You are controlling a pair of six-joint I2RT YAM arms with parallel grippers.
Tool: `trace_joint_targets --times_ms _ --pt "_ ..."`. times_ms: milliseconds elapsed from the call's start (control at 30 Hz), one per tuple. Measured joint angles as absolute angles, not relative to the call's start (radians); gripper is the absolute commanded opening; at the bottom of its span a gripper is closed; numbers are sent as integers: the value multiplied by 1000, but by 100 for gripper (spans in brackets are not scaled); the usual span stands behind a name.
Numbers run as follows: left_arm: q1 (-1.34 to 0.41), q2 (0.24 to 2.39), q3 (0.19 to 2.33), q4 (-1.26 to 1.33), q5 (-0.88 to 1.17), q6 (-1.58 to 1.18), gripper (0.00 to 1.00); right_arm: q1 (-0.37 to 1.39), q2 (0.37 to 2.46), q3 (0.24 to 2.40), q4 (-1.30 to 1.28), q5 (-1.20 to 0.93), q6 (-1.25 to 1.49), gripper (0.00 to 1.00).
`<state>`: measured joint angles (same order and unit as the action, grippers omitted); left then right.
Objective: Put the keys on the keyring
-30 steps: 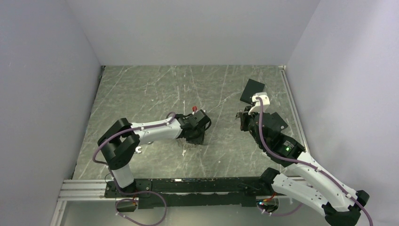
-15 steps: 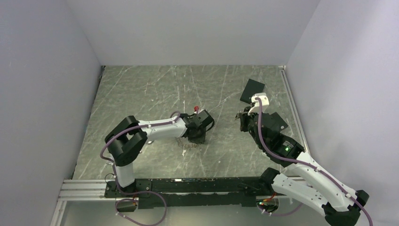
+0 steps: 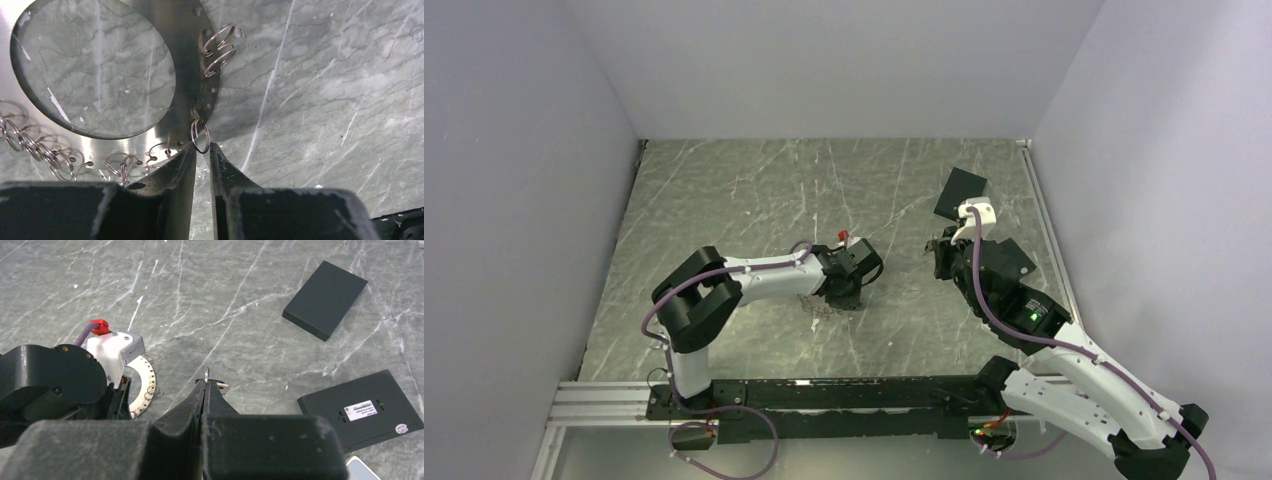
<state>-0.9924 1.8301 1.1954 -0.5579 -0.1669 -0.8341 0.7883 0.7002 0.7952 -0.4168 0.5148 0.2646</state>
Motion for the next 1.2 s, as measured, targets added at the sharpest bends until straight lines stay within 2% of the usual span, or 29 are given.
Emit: trace_joint_targets --times_ms 267,467,633,700,1000,1200 --pt "-994 1831 1195 -559 -194 -838 22 788 700 795 -417 515 265 0" --pt "-994 1831 1195 -558 -205 -844 16 788 700 795 -417 515 265 0" --pt "-995 1831 1195 -557 -208 -852 8 788 700 795 -417 515 265 0" --pt "-995 1832 1195 -557 -209 -852 0 788 700 795 -417 515 265 0" --pt "-995 1831 1195 -521 -194 -795 0 788 700 795 -417 515 265 0" --pt "-960 1674 1148 -506 -76 -622 0 788 700 795 -417 509 265 0"
